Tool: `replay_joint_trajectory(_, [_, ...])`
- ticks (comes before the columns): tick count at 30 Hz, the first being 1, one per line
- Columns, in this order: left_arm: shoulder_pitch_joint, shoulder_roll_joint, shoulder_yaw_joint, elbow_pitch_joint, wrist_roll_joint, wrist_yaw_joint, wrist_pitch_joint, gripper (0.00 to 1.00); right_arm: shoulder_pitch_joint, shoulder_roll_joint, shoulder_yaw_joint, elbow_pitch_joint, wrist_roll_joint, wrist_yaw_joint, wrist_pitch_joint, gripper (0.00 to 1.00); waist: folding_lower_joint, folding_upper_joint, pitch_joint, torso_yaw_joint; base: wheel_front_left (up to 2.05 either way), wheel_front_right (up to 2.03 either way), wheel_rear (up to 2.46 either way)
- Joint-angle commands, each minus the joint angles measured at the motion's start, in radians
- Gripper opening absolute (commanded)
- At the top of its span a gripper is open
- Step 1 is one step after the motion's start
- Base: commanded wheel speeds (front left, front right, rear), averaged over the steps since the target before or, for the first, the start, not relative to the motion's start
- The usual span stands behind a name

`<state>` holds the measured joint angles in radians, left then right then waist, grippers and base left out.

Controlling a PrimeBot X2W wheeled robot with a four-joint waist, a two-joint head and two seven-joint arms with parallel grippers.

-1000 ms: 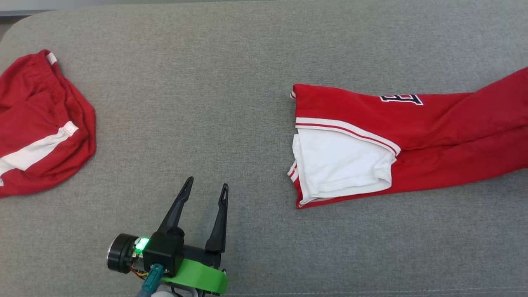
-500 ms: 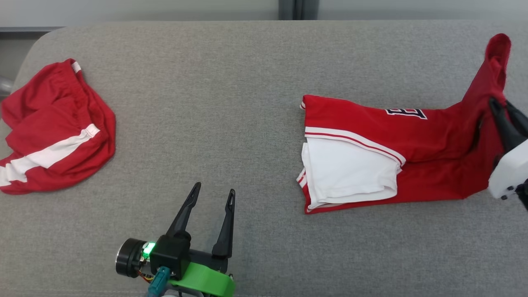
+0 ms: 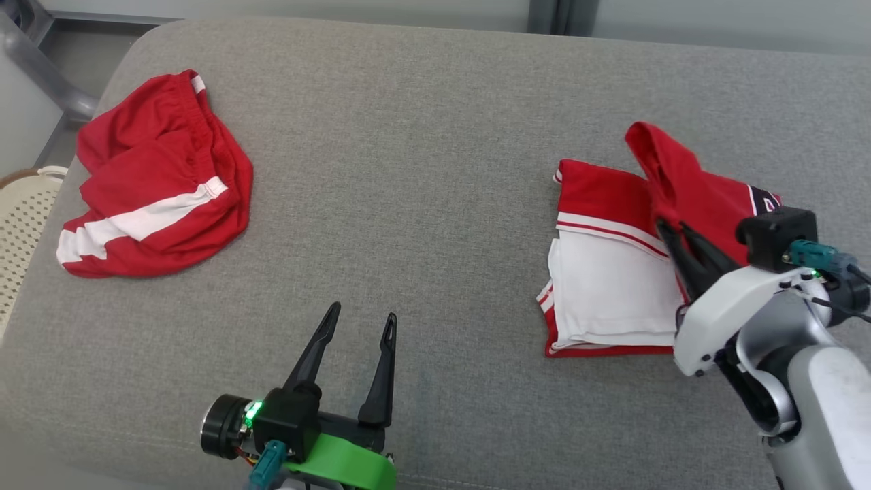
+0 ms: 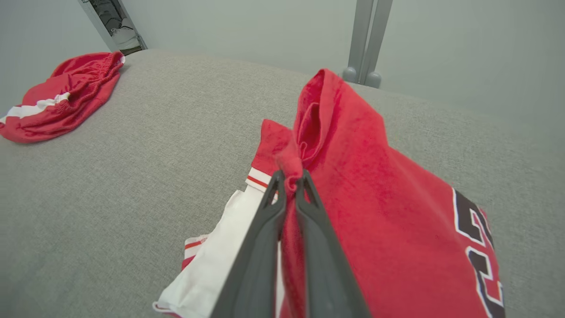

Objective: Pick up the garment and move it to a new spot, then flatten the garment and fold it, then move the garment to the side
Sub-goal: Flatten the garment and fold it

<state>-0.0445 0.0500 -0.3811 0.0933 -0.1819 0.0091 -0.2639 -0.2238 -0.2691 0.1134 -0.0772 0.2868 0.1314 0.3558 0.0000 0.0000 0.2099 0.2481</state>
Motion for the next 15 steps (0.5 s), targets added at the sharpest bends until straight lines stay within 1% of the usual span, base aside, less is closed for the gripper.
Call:
replay_joint_trajectory(1, [-0.014,0.001,-0.002,-0.001,-0.004,0.002,0.0,1.0,-0.016,0.01,0.011,0.021,-0.01,-0.002,-0.013,0.0,0.0,0.0,0.008,0.015,0.0,0.0,0.0])
replay_joint_trajectory(7, [-0.019,0.001,-0.009,0.001,-0.015,0.002,0.0,1.0,-0.037,0.065,0.061,0.127,0.012,-0.001,-0.053,0.0,0.0,0.0,0.009,0.035,0.0,0.0,0.0])
replay_joint_trajectory(11, [-0.017,0.001,-0.004,-0.002,-0.012,0.0,0.0,1.0,-0.058,0.093,0.081,0.185,0.058,-0.001,-0.091,0.0,0.0,0.0,0.005,0.039,0.0,0.0,0.0])
replay_joint_trajectory(12, [-0.015,0.001,-0.003,0.0,-0.01,-0.001,0.0,1.0,-0.061,0.097,0.084,0.2,0.063,-0.001,-0.1,0.18,0.0,0.0,0.002,0.038,0.0,0.0,0.0])
replay_joint_trajectory(13, [-0.013,0.001,-0.002,0.002,-0.01,-0.002,0.0,1.0,-0.065,0.101,0.088,0.211,0.068,-0.001,-0.107,0.48,0.0,0.0,0.0,0.036,0.0,0.0,0.0])
replay_joint_trajectory(14, [-0.012,0.001,0.0,0.004,-0.009,-0.003,0.0,1.0,-0.071,0.11,0.09,0.22,0.075,-0.001,-0.119,1.0,0.0,0.0,-0.003,0.034,0.0,0.0,0.0])
replay_joint_trajectory(15, [-0.01,0.001,0.001,0.007,-0.009,-0.003,0.0,1.0,-0.075,0.117,0.089,0.224,0.08,-0.001,-0.129,1.0,0.0,0.0,-0.007,0.031,0.0,0.0,0.0])
